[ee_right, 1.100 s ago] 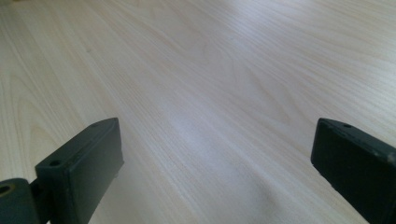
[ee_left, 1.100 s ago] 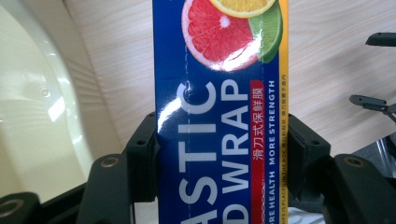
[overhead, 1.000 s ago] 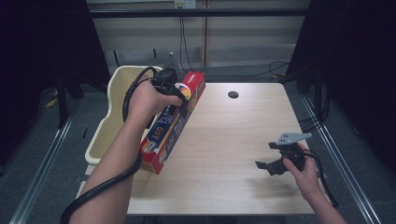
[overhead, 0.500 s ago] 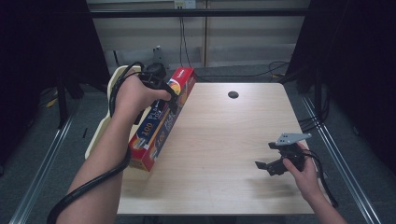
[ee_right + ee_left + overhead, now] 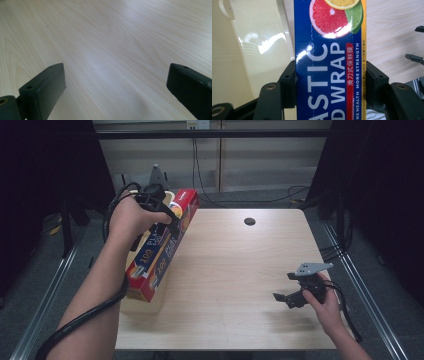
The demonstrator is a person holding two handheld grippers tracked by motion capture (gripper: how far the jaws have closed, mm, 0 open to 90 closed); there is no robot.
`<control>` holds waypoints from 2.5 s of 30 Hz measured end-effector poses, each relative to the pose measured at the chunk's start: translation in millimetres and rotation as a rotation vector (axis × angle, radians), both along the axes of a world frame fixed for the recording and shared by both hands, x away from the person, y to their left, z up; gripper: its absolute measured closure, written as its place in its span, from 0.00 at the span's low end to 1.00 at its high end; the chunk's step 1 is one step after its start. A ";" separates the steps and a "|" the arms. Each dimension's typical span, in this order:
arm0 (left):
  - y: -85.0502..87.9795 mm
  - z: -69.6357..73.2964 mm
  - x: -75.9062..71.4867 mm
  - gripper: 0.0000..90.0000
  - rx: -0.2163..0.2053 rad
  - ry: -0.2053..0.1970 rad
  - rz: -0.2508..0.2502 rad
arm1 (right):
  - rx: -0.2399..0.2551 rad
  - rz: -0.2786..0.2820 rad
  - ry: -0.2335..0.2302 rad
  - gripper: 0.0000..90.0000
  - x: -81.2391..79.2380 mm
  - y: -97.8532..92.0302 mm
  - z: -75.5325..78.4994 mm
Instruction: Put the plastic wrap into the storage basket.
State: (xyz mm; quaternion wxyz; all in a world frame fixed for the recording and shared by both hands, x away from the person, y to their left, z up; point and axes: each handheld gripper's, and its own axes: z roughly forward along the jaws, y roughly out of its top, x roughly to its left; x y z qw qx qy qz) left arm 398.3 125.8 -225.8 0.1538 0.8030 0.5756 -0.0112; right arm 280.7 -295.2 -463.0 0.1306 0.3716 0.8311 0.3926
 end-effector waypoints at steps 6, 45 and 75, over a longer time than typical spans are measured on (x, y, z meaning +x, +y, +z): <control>8.9 4.9 0.1 0.45 0.002 0.002 0.003 | -0.001 -0.001 -0.002 0.02 0.4 -0.1 -0.2; 60.4 13.9 -7.9 0.45 0.027 -0.013 0.113 | -0.005 -0.002 -0.008 0.02 0.3 -0.5 0.7; 76.5 -3.7 -8.6 0.45 0.029 0.006 0.160 | -0.010 0.006 -0.002 0.02 0.3 1.3 -0.4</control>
